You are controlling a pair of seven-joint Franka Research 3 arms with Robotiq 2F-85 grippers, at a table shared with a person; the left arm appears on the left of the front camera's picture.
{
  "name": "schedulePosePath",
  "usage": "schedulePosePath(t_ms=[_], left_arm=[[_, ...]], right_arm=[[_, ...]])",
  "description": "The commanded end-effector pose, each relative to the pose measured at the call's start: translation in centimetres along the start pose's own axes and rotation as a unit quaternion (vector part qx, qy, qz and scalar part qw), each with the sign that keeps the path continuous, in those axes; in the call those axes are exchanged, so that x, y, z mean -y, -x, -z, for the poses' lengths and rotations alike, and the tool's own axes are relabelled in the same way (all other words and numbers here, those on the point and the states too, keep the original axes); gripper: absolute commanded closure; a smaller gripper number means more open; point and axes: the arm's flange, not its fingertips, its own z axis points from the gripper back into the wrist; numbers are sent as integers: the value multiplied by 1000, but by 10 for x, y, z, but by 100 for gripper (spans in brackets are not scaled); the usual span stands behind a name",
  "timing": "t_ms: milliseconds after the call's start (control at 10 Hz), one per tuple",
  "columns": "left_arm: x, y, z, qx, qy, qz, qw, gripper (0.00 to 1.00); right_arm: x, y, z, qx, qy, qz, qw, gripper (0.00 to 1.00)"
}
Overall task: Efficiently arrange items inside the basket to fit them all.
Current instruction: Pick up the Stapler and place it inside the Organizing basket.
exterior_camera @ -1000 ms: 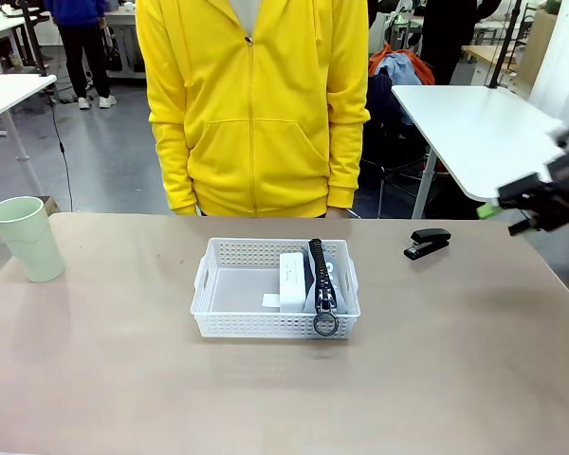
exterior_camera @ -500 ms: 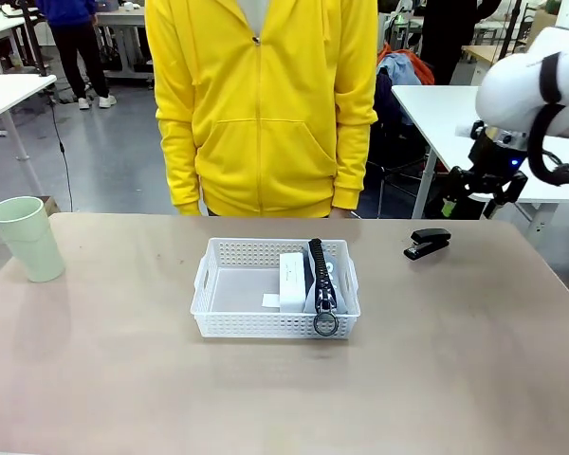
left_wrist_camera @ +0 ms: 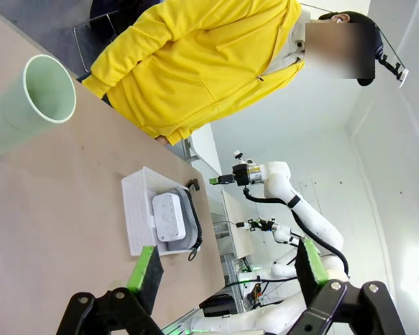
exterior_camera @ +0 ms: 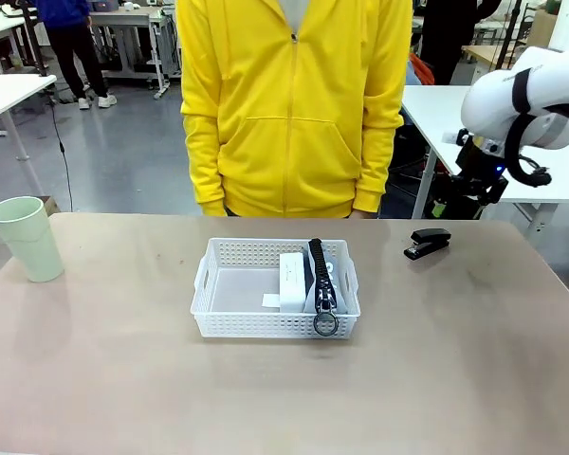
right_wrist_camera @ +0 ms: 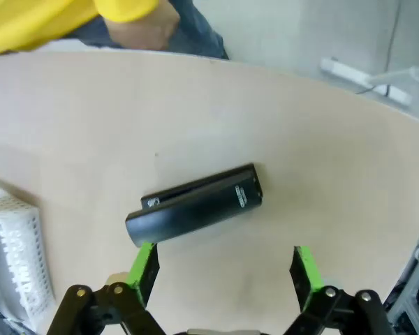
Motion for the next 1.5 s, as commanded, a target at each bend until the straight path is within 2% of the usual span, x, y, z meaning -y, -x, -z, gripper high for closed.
schedulePosePath(t_ms=[0,100,200,700,800,900,1000,1100,1200,1300,1400], left_arm=[[2,-1,0,6,13,7,1000,0],[2,-1,0,6,13,7,1000,0],[2,-1,0,6,13,7,1000,0],[2,-1,0,6,13,7,1000,0],[2,-1,0,6,13,7,1000,0],[2,-1,0,6,13,7,1000,0],[2,-1,0,6,13,7,1000,0],[2,-1,0,6,13,7,1000,0],[2,-1,0,6,13,7,1000,0],[2,-1,0,6,13,7,1000,0],[2,-1,0,6,13,7,1000,0]], right_arm=[[-7,-6,7,14,-22,-25,999,0],[-6,-5,6,14,-32,-9,999,0],[-4,-2,7,3,-3,-10,1000,0],[-4,-2,10,2,-8,-8,1000,0],[-2,-4,11,7,-25,-82,996,0],[2,-7,9,6,-44,-196,980,0],[4,-9,8,-26,-70,-370,926,0],[-4,-8,12,-57,-24,-458,887,0],[-11,-2,15,-78,6,-619,782,0],[-15,6,18,-78,4,-734,675,0],[-15,12,22,-65,-10,-821,567,0]])
